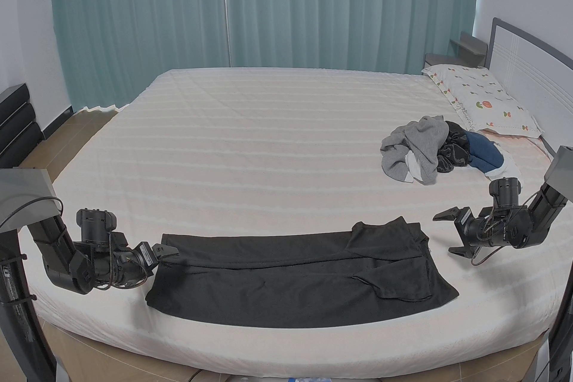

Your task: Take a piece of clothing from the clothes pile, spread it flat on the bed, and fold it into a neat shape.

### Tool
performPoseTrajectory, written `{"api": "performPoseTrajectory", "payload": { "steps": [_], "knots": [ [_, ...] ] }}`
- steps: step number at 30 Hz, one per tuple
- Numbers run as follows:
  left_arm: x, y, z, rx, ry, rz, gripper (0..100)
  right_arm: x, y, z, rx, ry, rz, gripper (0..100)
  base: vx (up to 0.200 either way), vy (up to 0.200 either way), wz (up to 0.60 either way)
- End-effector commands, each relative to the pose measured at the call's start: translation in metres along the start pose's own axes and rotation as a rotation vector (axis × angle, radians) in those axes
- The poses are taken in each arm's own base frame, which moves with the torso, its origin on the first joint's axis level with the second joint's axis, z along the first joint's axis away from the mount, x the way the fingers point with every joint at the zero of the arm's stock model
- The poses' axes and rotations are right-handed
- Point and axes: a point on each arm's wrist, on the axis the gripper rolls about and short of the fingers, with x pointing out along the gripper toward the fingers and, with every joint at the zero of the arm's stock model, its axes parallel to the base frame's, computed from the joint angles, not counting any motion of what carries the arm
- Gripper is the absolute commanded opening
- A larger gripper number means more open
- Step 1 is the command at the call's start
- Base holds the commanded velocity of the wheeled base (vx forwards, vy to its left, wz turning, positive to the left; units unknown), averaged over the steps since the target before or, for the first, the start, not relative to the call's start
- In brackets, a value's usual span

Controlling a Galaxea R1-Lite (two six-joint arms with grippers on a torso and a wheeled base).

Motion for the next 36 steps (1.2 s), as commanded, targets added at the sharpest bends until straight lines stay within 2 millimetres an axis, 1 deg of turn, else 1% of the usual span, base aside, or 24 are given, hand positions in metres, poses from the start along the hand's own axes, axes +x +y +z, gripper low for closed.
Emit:
{"api": "performPoseTrajectory", "payload": {
  "steps": [1,6,11,15,19,23,25,27,29,31,32,33,35,36],
  "knots": [
    [0.001,0.0,0.0,-0.002,0.001,0.001,100,0.0,0.0,0.0,0.0,0.0,0.0,100,0.0,0.0,0.0],
    [0.002,0.0,0.001,0.0,-0.003,-0.002,100,0.0,0.0,0.0,0.001,0.001,0.001,100,0.0,0.0,0.0],
    [0.005,-0.003,0.009,0.007,-0.028,-0.01,100,-0.001,0.001,0.001,0.002,-0.002,0.005,100,0.0,0.0,0.0],
    [0.008,-0.009,0.022,0.023,-0.076,-0.026,100,-0.001,0.0,0.0,0.004,0.001,0.001,100,0.0,0.0,0.0],
    [0.013,-0.015,0.031,0.043,-0.11,-0.03,100,-0.001,0.0,-0.001,0.004,0.004,0.0,100,0.0,0.0,0.0],
    [0.032,-0.02,0.046,0.068,-0.144,-0.043,100,0.001,0.002,-0.004,-0.002,0.011,0.001,100,0.0,0.0,0.0],
    [0.04,-0.021,0.048,0.085,-0.134,-0.041,100,0.001,0.002,-0.005,-0.004,0.014,0.0,100,0.0,0.0,0.0],
    [0.049,-0.018,0.047,0.14,-0.114,-0.018,100,0.001,0.002,-0.005,-0.005,0.015,0.002,100,0.0,0.0,0.0],
    [0.05,-0.017,0.047,0.145,-0.113,-0.017,100,0.001,0.002,-0.005,-0.005,0.015,0.002,100,0.0,0.0,0.0],
    [0.06,-0.011,0.043,0.16,-0.1,0.002,100,0.002,0.003,-0.005,-0.007,0.014,0.003,100,0.0,0.0,0.0],
    [0.06,-0.011,0.043,0.16,-0.1,0.002,100,0.002,0.003,-0.005,-0.007,0.014,0.003,100,0.0,0.0,0.0],
    [0.068,-0.011,0.039,0.166,-0.092,0.017,100,0.002,0.003,-0.004,-0.008,0.013,0.004,100,0.0,0.0,0.0],
    [0.073,-0.012,0.035,0.175,-0.088,0.028,100,0.002,0.003,-0.005,-0.007,0.013,0.004,100,0.0,0.0,0.0],
    [0.077,-0.01,0.033,0.212,-0.095,0.055,100,0.001,0.003,-0.005,-0.006,0.014,0.003,100,0.0,0.0,0.0]
  ]
}}
